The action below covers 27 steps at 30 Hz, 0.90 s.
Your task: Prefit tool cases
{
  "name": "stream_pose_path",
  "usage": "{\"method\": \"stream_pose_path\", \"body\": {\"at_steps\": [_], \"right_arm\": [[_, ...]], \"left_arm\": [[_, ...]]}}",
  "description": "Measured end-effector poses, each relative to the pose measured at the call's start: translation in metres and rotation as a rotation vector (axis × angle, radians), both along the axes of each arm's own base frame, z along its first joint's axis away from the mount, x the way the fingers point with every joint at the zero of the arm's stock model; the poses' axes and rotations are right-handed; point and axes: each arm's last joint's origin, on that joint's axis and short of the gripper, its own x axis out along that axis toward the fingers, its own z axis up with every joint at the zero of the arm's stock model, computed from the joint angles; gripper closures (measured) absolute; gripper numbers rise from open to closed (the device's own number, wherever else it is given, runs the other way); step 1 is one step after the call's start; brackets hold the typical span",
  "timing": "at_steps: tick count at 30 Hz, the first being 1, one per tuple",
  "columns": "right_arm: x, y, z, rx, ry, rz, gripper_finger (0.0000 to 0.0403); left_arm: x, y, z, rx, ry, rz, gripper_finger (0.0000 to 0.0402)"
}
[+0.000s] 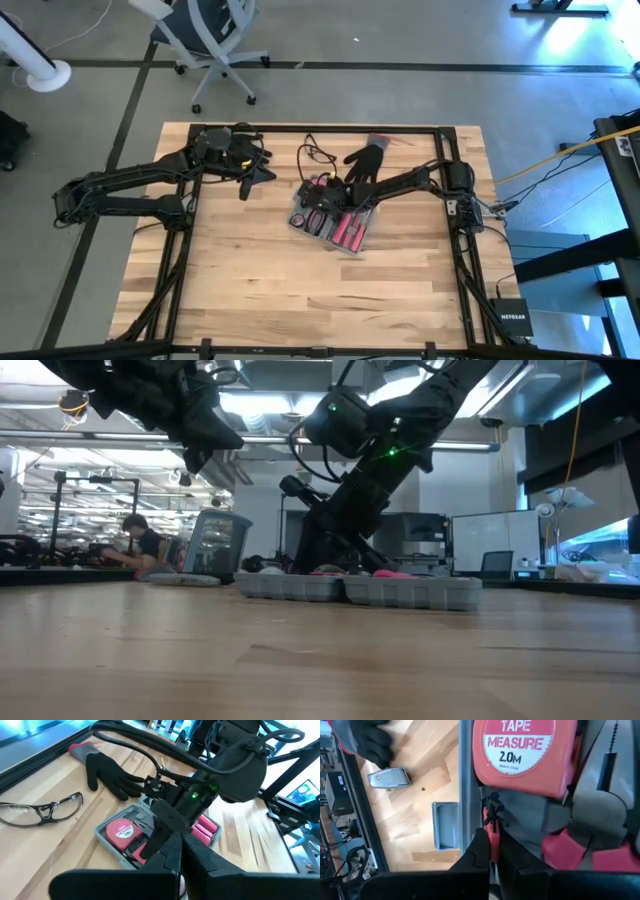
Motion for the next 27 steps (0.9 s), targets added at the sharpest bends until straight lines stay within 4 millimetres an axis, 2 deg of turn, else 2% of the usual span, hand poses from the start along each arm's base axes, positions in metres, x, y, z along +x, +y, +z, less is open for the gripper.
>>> {"method": "stream_pose_path", "body": {"at_steps": [12,21,27], "right_arm": [[0.0008,0.0015,0.0005,0.053,-0.023,-0.020,0.0388],[0.0002,0.0023,0.0001,0.074,-0.014,-0.005,0.0307],[0.0013,0.0033,0.0012,0.108,-0.028,0.017,0.0289]], "left_arm": [[-0.0001,0.0000,-0.0001,0.031,0.002,-0.013,0.0401],[-0.0003,-0.0001,-0.0006,0.039,0.008,-0.018,0.0401],[-0.0003,-0.0001,-0.0006,0.039,0.008,-0.017,0.0401]]}}
